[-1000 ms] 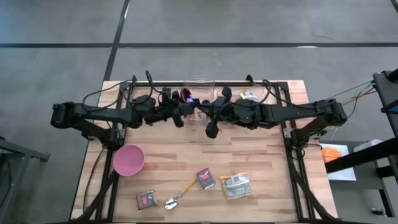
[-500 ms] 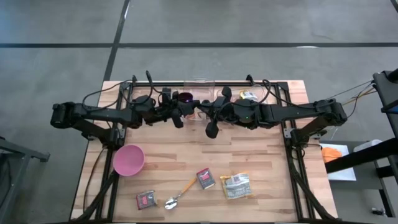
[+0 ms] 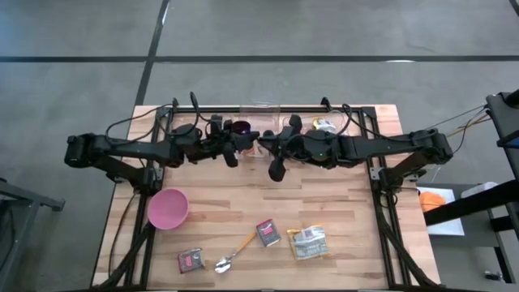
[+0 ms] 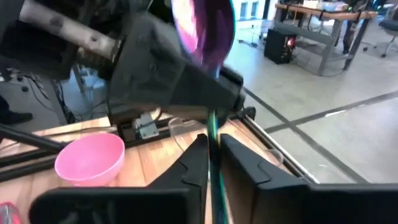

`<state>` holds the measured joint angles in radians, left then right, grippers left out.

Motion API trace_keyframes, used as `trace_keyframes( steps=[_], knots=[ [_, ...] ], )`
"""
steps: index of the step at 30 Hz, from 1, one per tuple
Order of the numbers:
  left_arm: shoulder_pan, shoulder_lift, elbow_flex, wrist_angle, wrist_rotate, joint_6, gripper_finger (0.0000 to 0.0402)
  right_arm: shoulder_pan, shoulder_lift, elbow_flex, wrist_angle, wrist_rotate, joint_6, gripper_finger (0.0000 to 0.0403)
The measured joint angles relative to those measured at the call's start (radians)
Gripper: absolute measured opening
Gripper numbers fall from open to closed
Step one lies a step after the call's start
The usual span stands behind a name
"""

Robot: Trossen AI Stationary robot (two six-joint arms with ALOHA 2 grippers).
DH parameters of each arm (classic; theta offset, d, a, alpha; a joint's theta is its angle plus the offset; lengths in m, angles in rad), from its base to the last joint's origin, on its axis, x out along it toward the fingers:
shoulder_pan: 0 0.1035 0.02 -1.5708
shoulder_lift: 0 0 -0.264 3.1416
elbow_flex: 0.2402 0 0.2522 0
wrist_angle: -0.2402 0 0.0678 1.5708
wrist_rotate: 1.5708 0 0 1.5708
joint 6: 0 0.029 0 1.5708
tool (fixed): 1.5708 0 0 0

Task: Pick & Place Food Item
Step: Put the blue spoon into the left transparent bin

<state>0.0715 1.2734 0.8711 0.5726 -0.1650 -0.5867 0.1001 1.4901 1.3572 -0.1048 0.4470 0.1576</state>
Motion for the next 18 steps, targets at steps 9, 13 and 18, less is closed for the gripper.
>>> trace_keyframes(
  steps=[9,13,18],
  knots=[
    [0.009,-0.023,0.0,-0.037,-0.008,-0.012,0.0004,-0.001,-0.002,-0.002,-0.049,-0.04,0.071,0.019],
    [0.032,-0.058,0.0,-0.132,-0.019,-0.015,0.0004,-0.001,-0.001,-0.002,-0.049,-0.036,0.072,0.0242],
    [0.078,-0.131,0.001,-0.287,-0.019,-0.015,0.0004,-0.001,-0.003,0.001,-0.049,-0.031,0.071,0.0272]
  ],
)
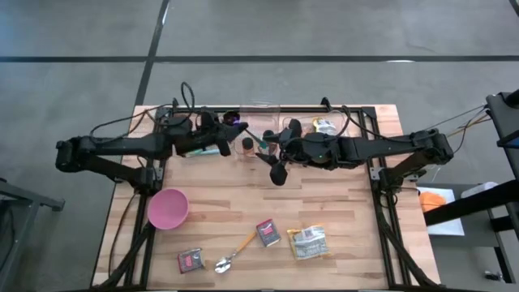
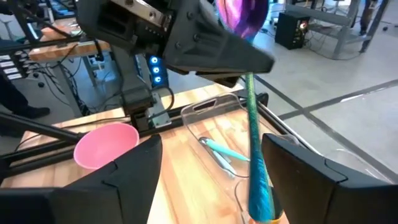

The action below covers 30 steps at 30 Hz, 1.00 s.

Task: Pick & Place Food Item
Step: Put the blue spoon into the left transparent bin

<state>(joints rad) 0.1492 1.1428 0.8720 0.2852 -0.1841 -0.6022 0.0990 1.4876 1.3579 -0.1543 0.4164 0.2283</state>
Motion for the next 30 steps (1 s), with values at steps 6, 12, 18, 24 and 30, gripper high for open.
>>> trace_keyframes(
  steps=[6,12,18,24,30],
  knots=[
    [0.072,-0.103,0.0,-0.242,0.004,0.041,0.0004,-0.001,-0.001,0.0,-0.032,0.003,-0.001,0.0274],
    [0.168,-0.214,0.001,-0.447,0.013,0.075,0.0004,-0.001,-0.001,0.0,-0.071,0.003,0.001,0.0274],
    [0.255,-0.278,0.013,-0.666,0.019,0.103,0.0004,0.0,-0.007,0.0,-0.096,0.005,0.048,0.0274],
    [0.322,-0.241,0.105,-0.9,0.02,0.209,0.0004,-0.02,-0.043,0.001,-0.21,0.009,0.146,0.0274],
    [0.399,-0.15,0.199,-1.075,0.019,0.353,0.0004,-0.037,-0.101,0.001,-0.331,0.011,0.162,0.0274]
  ],
)
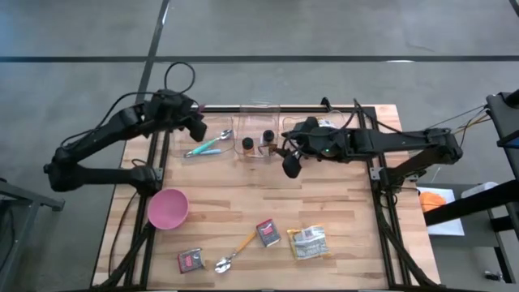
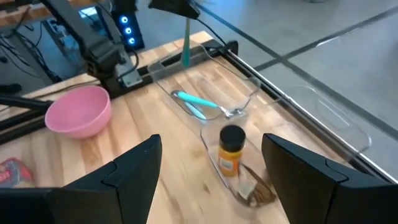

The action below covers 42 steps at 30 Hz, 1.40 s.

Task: Pick & Place Food Item
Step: Put the blue spoon into the left transparent bin

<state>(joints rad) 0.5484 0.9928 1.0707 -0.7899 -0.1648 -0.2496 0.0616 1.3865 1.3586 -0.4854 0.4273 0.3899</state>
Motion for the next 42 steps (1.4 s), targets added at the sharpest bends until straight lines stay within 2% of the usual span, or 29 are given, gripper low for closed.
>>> trace_keyframes(
  steps=[16,23,28,36,42],
  knots=[
    [0.03,0.308,0.01,-0.115,0.001,0.148,0.0004,-0.001,-0.127,-0.001,-0.223,0.075,0.064,0.0274],
    [0.044,0.392,0.01,-0.139,0.001,0.245,0.0004,-0.001,-0.141,-0.005,-0.241,0.076,0.068,0.0274],
    [0.09,0.447,0.01,-0.171,0.004,0.254,0.0004,-0.001,-0.141,-0.011,-0.248,0.075,0.075,0.0274],
    [0.171,0.534,0.011,-0.227,0.161,0.25,0.0004,-0.001,-0.141,-0.038,-0.248,0.073,0.083,0.0274],
    [0.174,0.612,0.044,-0.327,0.176,0.272,0.0004,-0.001,-0.141,-0.041,-0.248,0.073,0.081,0.0274]
  ],
)
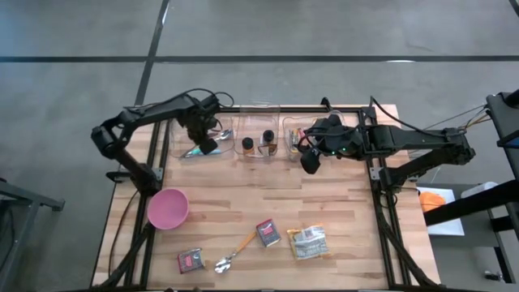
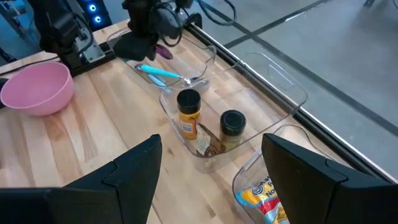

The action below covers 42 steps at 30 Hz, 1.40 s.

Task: Pick & Place Food Item
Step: Put the blue spoon into the left transparent bin

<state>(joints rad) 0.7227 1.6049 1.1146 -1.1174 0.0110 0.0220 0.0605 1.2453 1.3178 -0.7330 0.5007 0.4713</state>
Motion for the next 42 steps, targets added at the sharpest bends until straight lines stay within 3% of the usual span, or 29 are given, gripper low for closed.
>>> trace_keyframes(
  steps=[20,25,30,42],
  knots=[
    [-0.001,0.156,0.059,0.057,-0.001,0.076,0.0004,0.014,0.0,-0.002,0.002,-0.005,0.027,0.0274],
    [-0.009,0.18,0.058,0.059,0.021,0.037,0.0004,0.014,0.0,-0.002,0.002,-0.005,0.027,0.0274],
    [-0.029,0.18,0.058,0.057,0.138,0.003,0.0004,0.014,0.0,-0.003,0.002,-0.005,0.027,0.0274],
    [-0.029,0.18,0.058,0.042,0.139,-0.031,0.0004,0.014,0.0,-0.003,0.003,-0.004,0.026,0.0274]
  ],
)
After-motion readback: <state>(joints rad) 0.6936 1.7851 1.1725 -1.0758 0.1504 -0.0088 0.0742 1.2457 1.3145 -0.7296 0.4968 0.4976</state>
